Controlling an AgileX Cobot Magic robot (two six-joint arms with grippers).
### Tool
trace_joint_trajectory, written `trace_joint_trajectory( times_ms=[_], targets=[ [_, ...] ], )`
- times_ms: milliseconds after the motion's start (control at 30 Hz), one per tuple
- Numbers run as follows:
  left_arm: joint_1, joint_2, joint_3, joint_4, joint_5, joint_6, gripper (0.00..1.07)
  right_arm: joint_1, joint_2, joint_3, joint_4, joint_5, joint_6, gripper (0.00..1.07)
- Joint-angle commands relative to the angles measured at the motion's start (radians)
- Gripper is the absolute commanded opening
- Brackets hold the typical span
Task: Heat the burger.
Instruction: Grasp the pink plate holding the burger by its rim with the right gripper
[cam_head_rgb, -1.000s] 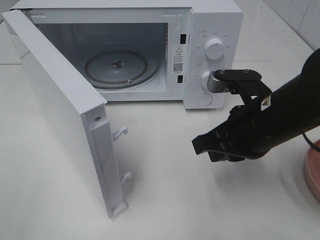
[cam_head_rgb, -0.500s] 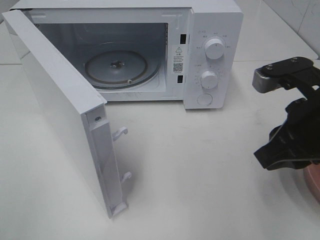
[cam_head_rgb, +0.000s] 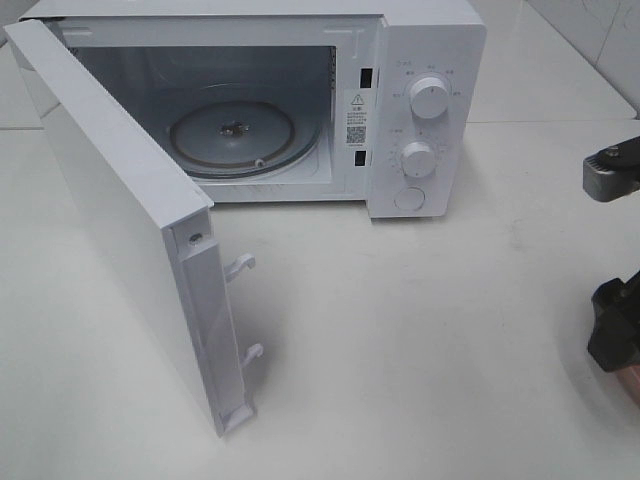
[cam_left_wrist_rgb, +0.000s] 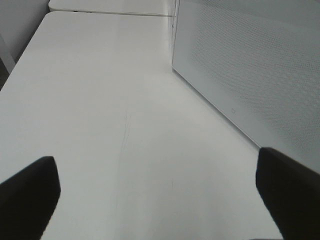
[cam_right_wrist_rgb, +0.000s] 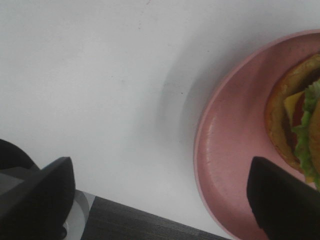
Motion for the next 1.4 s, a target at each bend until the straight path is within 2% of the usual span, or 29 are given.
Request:
trace_joint_trajectory(
  times_ms=[33,300,667,900,1400],
  targets=[
    [-0.005,-0.005,0.001,-0.007,-0.013,0.000,1.00,-0.011,-0.003,0.016,-0.030,0.004,0.020,0.90],
    [-0.005,-0.005,0.001,-0.007,-0.013,0.000,1.00,-0.011,0.070,0.087,-0.128,-0.115,0.161,0.87],
    [-0.005,-0.005,0.001,-0.007,-0.013,0.000,1.00,-0.011,0.210,0.089,-0.129,-0.187,0.195,0.85],
    [-0.005,-0.005,0.001,-0.007,-0.013,0.000,1.00,-0.069,0.304,0.089,-0.130,-0.247,0.205,0.83],
    [-0.005,-0.005,0.001,-0.007,-0.013,0.000,1.00,-0.069,0.465,0.089,-0.170,-0.358,0.230,0.80]
  ],
)
